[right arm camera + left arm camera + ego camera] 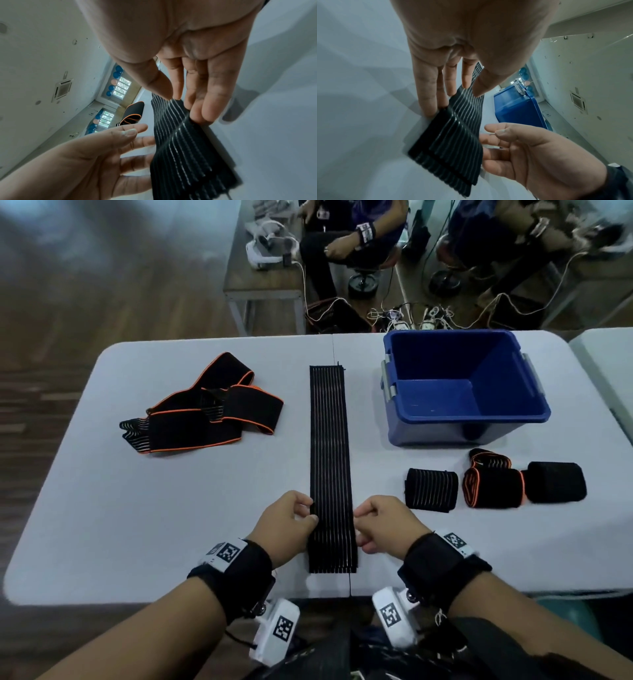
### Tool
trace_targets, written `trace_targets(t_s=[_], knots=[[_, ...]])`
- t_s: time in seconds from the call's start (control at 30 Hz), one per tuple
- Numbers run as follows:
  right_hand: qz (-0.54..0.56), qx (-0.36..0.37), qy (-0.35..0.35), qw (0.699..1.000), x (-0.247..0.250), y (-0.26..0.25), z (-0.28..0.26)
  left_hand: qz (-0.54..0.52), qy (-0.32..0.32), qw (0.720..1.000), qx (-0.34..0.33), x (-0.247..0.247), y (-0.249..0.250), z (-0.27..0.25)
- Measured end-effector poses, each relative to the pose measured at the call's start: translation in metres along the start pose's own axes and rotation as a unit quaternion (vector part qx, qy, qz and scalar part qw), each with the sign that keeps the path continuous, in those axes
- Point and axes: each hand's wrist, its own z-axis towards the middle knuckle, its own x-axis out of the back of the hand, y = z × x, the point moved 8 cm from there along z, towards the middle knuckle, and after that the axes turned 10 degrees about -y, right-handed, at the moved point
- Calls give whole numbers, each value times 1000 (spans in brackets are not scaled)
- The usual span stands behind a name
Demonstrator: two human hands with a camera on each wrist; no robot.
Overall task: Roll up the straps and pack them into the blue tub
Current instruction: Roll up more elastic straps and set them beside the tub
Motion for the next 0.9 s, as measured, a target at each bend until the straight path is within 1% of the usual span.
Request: trace_targets(t_s=[0.17, 0.23, 0.3, 0.37, 0.43, 0.5, 0.57, 0.6, 0.63, 0.7, 0.73, 0.8, 0.9], knots=[[-46, 7, 12, 999, -4, 3, -6, 55, 4, 998, -8, 1, 7, -11], [-72, 17, 17, 997, -6, 0, -9, 119, 9, 993, -22, 0, 14, -15], [-123, 40, 25, 991, -7, -4, -11, 216, 20, 974, -64, -3, 24, -19], [-205, 63, 35, 976, -8, -7, -16, 297, 16, 947, -119, -10, 33, -29], [-264, 76, 27, 961, -14, -7, -22, 362, -16, 918, -162, -22, 30, -40], [-331, 88, 8, 939, -25, -6, -29, 408, -49, 893, -185, -31, 18, -47], [-393, 96, -19, 914, -36, -2, -36, 430, -59, 879, -197, -35, 6, -55], [-429, 100, -34, 897, -42, 1, -39, 437, -58, 874, -203, -36, 1, -58], [-473, 109, -44, 873, -47, 6, -40, 444, -55, 869, -210, -38, -2, -61], [-542, 138, -44, 828, -54, 15, -42, 455, -42, 859, -229, -41, -4, -66], [-556, 152, -35, 816, -57, 20, -44, 457, -38, 857, -235, -44, -5, -68], [-557, 178, -7, 811, -60, 26, -46, 454, -29, 856, -245, -46, -5, -72], [-534, 196, 17, 822, -60, 31, -49, 446, -18, 857, -256, -48, -8, -76]])
